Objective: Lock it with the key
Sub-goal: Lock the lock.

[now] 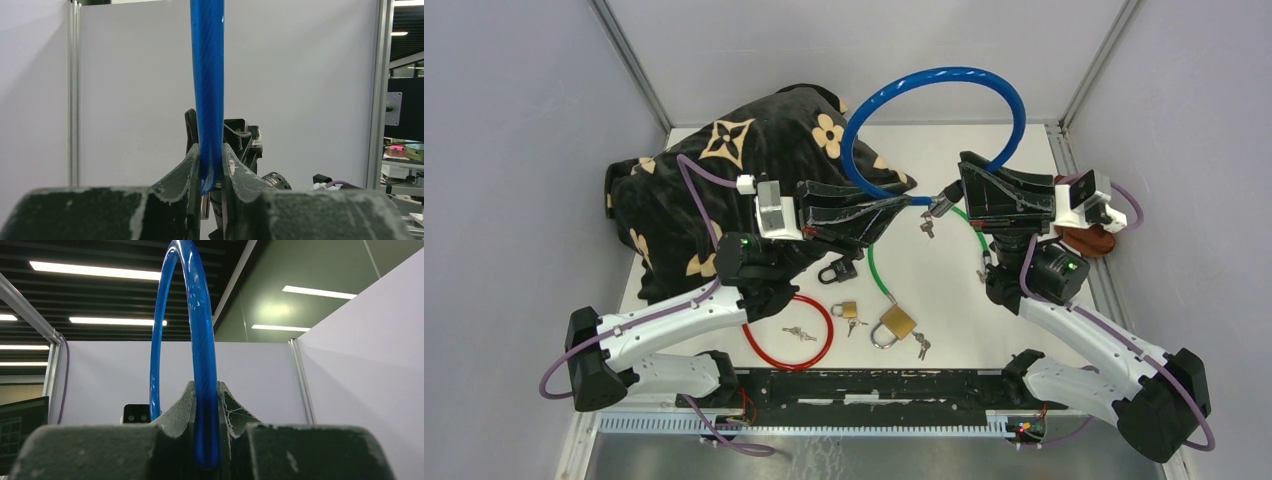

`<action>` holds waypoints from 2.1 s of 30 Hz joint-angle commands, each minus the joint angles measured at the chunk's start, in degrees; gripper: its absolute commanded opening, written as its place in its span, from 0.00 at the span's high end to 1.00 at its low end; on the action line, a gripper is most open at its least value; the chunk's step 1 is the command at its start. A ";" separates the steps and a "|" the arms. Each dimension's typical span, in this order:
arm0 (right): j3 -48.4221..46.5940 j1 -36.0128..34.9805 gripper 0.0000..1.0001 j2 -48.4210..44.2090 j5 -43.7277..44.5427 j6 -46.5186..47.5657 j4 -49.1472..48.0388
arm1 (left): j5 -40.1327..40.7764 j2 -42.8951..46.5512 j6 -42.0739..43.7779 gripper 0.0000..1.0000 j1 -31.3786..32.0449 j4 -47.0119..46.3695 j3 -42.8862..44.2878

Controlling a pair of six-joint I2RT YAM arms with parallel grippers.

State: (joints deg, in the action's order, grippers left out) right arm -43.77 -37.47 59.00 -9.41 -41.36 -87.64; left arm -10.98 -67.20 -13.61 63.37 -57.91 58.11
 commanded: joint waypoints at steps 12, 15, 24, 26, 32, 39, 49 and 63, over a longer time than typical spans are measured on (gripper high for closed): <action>-0.88 -0.49 1.00 -0.29 -1.74 0.04 -24.15 | -2.44 0.74 5.33 0.63 0.35 2.33 -1.15; -0.88 -0.43 1.00 -0.12 -1.67 -0.18 -24.08 | -3.16 0.81 6.28 0.52 0.40 1.74 -1.32; -1.30 -0.49 1.00 0.22 -1.98 -0.25 -23.98 | -4.96 1.43 9.40 0.33 0.35 2.25 -3.25; -1.47 -0.47 1.00 0.45 -2.02 -0.43 -24.00 | -5.56 1.43 10.25 0.31 0.28 3.71 -3.42; -1.65 -0.47 1.00 0.59 -2.54 -0.92 -24.53 | -10.58 0.23 11.02 0.29 -1.81 7.89 -4.57; -0.98 -0.49 1.00 0.24 -2.60 -1.02 -24.63 | -10.17 -2.81 11.16 0.37 -2.40 7.44 -2.21; -0.13 -0.49 1.00 -0.42 -3.07 -0.92 -24.68 | -8.72 -6.05 12.20 0.46 -2.56 7.54 0.74; 2.29 -0.53 1.00 0.32 -2.66 -1.53 -24.67 | -11.50 -4.13 9.87 0.92 -2.65 3.35 0.64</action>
State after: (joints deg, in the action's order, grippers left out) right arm -42.30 -37.78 58.94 -12.60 -42.22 -86.83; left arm -21.08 -73.56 -3.62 60.45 -49.32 56.88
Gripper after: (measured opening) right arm 0.157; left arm 0.362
